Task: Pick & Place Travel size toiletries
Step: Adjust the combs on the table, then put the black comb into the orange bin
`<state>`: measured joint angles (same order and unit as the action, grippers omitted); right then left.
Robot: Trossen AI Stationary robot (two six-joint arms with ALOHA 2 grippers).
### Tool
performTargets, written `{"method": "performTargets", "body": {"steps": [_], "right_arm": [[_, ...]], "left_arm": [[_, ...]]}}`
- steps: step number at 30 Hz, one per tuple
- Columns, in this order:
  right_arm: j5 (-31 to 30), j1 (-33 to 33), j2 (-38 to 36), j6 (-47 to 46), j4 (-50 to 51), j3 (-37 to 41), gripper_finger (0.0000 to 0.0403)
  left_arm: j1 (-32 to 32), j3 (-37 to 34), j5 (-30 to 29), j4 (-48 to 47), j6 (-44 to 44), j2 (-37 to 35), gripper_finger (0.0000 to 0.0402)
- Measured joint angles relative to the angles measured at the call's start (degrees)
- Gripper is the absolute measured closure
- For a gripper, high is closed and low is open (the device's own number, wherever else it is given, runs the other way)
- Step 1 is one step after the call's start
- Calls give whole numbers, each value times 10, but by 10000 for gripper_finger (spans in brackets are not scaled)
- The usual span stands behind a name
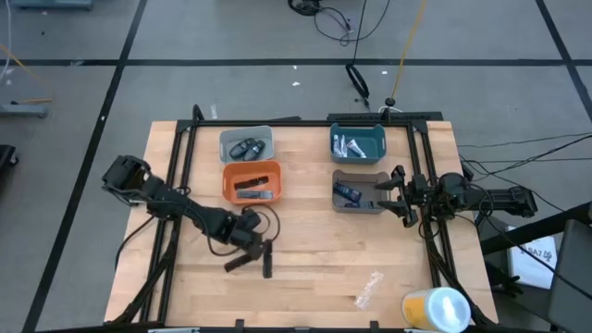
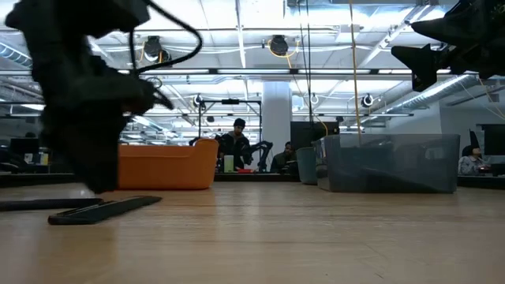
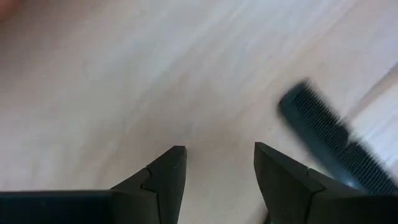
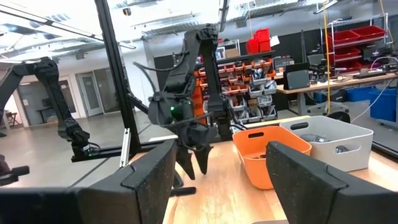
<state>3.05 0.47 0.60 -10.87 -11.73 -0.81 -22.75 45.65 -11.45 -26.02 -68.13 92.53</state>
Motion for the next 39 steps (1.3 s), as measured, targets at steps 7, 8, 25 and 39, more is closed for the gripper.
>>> {"method": "performTargets", "body": {"steps": [7,8,25,39], "right_arm": [[0,0,0,9,1,0,165],[0,0,0,9,1,0,165],[-4,0,1,-4,21,0,165],[-19,0,2,-5,39,0,165]], "left_arm": [[21,59,-55,13,152,-1,215],[22,69,-69,20,183,-1,215],[35,131,-82,287,698,-25,215],[84,129,-62,254,700,-53,215]]}}
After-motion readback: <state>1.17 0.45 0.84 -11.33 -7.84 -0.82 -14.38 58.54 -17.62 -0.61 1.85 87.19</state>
